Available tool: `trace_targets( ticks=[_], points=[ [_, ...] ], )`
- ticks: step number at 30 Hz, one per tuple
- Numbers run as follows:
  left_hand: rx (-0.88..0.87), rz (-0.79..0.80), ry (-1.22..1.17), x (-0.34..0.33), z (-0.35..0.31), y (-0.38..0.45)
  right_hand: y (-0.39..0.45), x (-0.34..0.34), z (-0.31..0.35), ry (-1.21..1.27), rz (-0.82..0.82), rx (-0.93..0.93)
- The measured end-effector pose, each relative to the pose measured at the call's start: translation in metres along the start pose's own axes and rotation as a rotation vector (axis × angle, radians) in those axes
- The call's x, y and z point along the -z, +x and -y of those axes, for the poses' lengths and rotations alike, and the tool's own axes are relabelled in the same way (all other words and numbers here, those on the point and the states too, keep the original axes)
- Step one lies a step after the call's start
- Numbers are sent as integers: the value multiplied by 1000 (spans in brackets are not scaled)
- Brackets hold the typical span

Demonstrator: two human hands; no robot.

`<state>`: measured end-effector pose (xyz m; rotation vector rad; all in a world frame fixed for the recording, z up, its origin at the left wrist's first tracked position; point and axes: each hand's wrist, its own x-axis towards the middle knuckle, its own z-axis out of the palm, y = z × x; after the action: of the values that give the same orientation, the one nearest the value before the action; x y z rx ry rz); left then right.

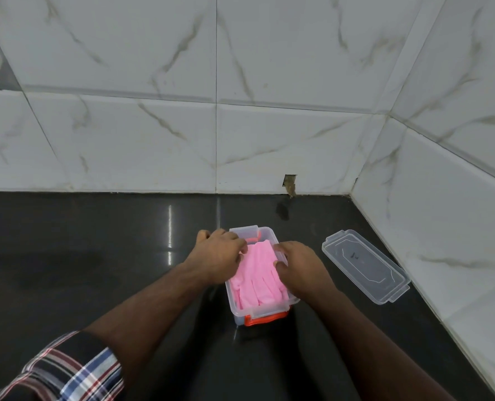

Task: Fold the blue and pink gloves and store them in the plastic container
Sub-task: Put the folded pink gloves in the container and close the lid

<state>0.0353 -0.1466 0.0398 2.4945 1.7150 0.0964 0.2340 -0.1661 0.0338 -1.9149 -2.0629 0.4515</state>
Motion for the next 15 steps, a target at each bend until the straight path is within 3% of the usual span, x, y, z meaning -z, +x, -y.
trace_targets(
  ticks=[4, 8, 13, 15],
  points=[
    [-3, -35, 6, -9, -6, 6, 1, -2, -7, 28, 20, -65],
    [141, 74, 13, -13, 7, 13, 0, -6, -6, 6, 40, -90],
    [247, -64, 112, -5, 19, -1, 8, -7, 0, -38, 6, 11],
    [295, -50, 172, 1, 22, -10, 14, -7, 10, -81, 5, 74]
  ],
)
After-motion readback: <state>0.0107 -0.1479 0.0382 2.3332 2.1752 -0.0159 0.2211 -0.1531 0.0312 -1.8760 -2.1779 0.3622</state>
